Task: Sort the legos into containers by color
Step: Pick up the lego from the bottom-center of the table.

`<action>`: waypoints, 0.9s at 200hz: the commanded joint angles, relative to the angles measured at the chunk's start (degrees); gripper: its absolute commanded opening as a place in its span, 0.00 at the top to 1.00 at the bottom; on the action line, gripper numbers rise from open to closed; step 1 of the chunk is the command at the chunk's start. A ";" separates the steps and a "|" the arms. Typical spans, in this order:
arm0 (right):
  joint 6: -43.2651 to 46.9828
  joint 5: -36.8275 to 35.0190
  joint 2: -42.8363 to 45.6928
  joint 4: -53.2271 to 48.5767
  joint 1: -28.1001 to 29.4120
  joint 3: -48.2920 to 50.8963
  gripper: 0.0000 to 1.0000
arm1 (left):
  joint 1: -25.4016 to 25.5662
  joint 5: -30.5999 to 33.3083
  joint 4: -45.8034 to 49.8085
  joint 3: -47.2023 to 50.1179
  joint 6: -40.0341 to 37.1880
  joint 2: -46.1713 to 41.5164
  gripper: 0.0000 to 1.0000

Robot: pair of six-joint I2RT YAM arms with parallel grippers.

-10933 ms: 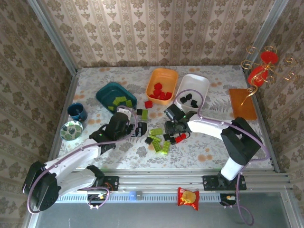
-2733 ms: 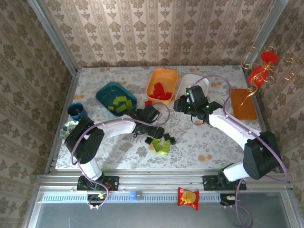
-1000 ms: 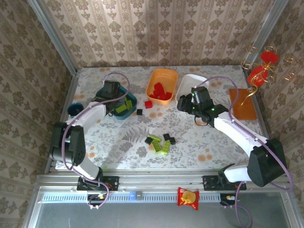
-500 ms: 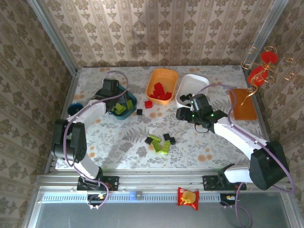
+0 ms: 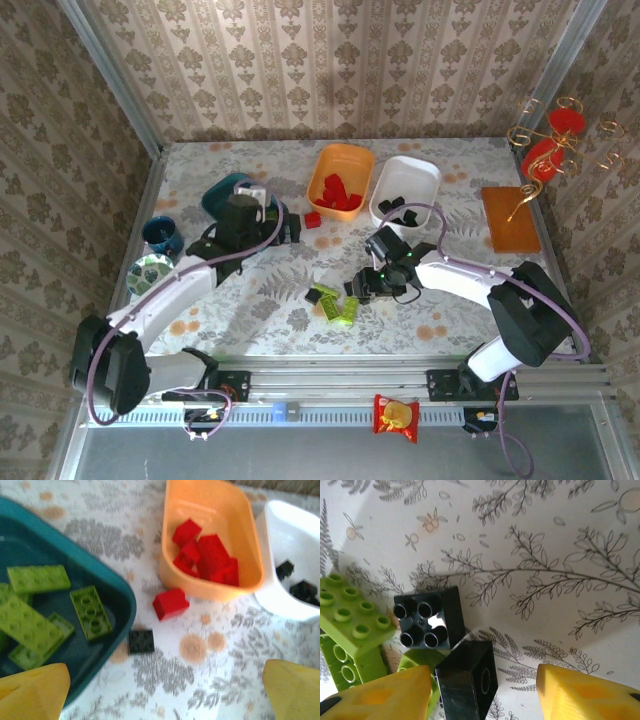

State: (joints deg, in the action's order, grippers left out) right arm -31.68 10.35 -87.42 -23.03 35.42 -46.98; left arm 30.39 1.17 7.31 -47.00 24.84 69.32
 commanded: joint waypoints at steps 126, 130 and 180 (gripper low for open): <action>3.20 -0.98 -0.87 -2.84 0.96 -0.52 0.58 | 1.95 -0.99 1.13 6.02 3.06 -4.81 0.00; 3.29 -1.42 -0.77 -3.23 1.03 -0.63 0.53 | 1.95 -0.99 1.13 6.04 3.02 -4.89 0.00; 4.47 -7.27 -0.13 -6.32 2.78 -0.30 0.41 | 1.95 -1.25 1.06 6.74 3.32 -5.25 0.00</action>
State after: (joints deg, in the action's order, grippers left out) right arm -28.40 7.42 -88.99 -25.74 36.97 -47.18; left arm 31.97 0.80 7.92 -41.08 27.09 64.42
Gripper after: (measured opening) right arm 0.602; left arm 0.999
